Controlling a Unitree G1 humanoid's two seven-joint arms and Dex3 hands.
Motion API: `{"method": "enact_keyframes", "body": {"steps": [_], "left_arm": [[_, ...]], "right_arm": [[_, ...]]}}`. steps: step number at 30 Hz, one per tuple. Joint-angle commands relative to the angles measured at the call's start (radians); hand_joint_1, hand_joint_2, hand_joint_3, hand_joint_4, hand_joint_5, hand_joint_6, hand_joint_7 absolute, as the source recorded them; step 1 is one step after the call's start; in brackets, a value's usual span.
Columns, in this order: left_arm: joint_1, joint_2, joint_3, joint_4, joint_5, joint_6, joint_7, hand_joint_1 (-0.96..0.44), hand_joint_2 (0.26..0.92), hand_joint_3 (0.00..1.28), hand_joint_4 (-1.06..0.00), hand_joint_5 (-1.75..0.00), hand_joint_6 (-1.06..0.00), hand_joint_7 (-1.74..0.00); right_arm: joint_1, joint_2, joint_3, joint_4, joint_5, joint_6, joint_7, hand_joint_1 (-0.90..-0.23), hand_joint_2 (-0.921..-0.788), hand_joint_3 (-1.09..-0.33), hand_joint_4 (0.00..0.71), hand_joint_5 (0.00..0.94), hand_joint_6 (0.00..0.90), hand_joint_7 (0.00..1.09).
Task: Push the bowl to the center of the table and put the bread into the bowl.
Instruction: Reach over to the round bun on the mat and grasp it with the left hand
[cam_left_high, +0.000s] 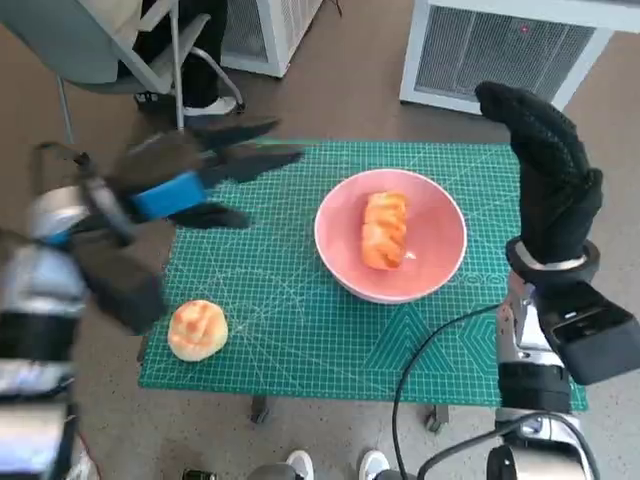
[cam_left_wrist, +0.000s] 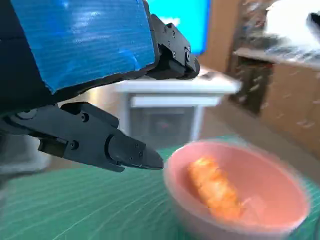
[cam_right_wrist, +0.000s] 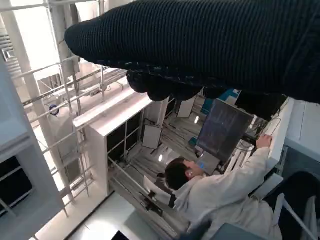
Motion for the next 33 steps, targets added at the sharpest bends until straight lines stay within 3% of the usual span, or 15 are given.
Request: {"method": "enact_keyframes", "body": {"steps": [1,9,18,33], "left_arm": [[0.129,0.09,0.055,-0.137,-0.031,0.092,-0.053,-0.22,0.872,0.01,-0.36,-0.03,-0.45,-0.07],[0.305,0.143,0.128,-0.232,-0.069,0.159,-0.074,-0.22,0.893,0.01,-0.33,0.0,-0.43,-0.03],[0.45,0.147,0.168,-0.242,-0.108,0.111,-0.073,-0.17,0.872,0.0,-0.31,0.0,-0.4,-0.01],[0.517,0.117,0.128,-0.174,-0.114,0.141,-0.108,-0.16,0.895,0.01,-0.29,0.0,-0.35,0.0]], "right_arm": [[0.01,0.0,0.006,0.016,-0.005,0.001,0.0,-0.613,-0.921,-0.739,0.359,0.002,0.106,0.55],[-0.005,-0.004,0.009,0.038,0.001,0.0,0.007,-0.623,-0.921,-0.74,0.358,0.001,0.103,0.55],[-0.018,-0.003,0.013,0.054,0.014,0.004,0.019,-0.627,-0.921,-0.739,0.358,0.001,0.102,0.55],[-0.021,-0.002,0.016,0.053,0.042,0.017,0.048,-0.628,-0.921,-0.733,0.357,0.0,0.099,0.55]]}}
